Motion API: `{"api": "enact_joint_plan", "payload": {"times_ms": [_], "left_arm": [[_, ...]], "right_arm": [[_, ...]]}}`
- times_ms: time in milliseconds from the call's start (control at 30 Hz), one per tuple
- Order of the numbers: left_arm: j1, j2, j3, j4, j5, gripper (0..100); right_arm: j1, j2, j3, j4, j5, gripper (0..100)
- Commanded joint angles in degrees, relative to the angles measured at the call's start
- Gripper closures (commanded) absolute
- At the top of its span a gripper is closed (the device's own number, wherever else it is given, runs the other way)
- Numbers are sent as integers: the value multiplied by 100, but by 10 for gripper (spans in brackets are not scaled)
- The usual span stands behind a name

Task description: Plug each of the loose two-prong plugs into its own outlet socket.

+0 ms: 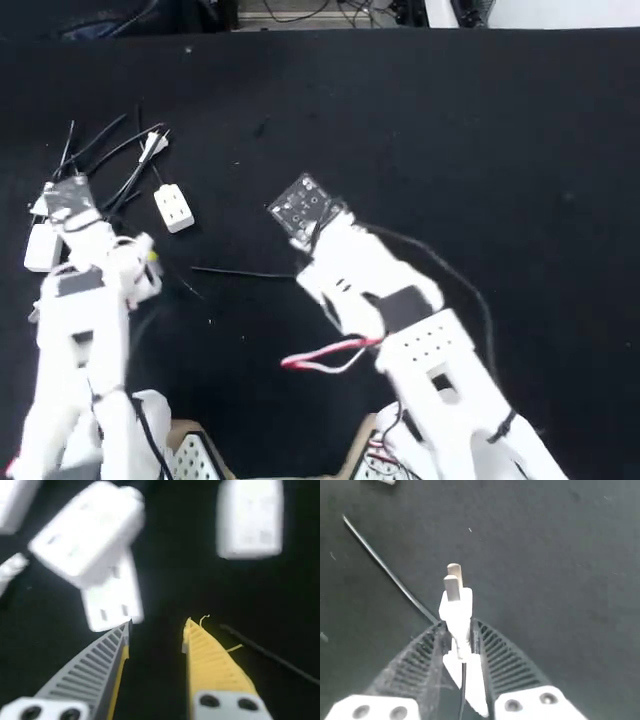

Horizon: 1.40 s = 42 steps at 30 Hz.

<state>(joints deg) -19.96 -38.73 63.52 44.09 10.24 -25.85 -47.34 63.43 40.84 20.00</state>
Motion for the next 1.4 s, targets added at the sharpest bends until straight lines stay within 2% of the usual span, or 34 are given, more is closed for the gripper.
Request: {"api": "enact_joint_plan", "payload": {"times_ms": [0, 233, 367, 733, 1067, 1367], "left_arm": [[567, -1459, 558, -193, -220, 827], [1270, -3305, 1446, -158, -220, 827], [1525, -4220, 1886, -158, -220, 827], [1859, -6637, 3108, -158, -211, 826], [2062, -6558, 3099, -202, -220, 823], [2070, -6576, 3116, -202, -220, 823]], "right_arm": [[-756, -198, 840, -1688, -387, 988], [-1240, -602, 2220, -3684, -440, 988], [-1459, -637, 2633, -4246, -440, 988], [-1899, -637, 2774, -4229, -440, 988], [-1934, -620, 2774, -4211, -448, 988], [-1934, -620, 2457, -3516, -448, 988]]}}
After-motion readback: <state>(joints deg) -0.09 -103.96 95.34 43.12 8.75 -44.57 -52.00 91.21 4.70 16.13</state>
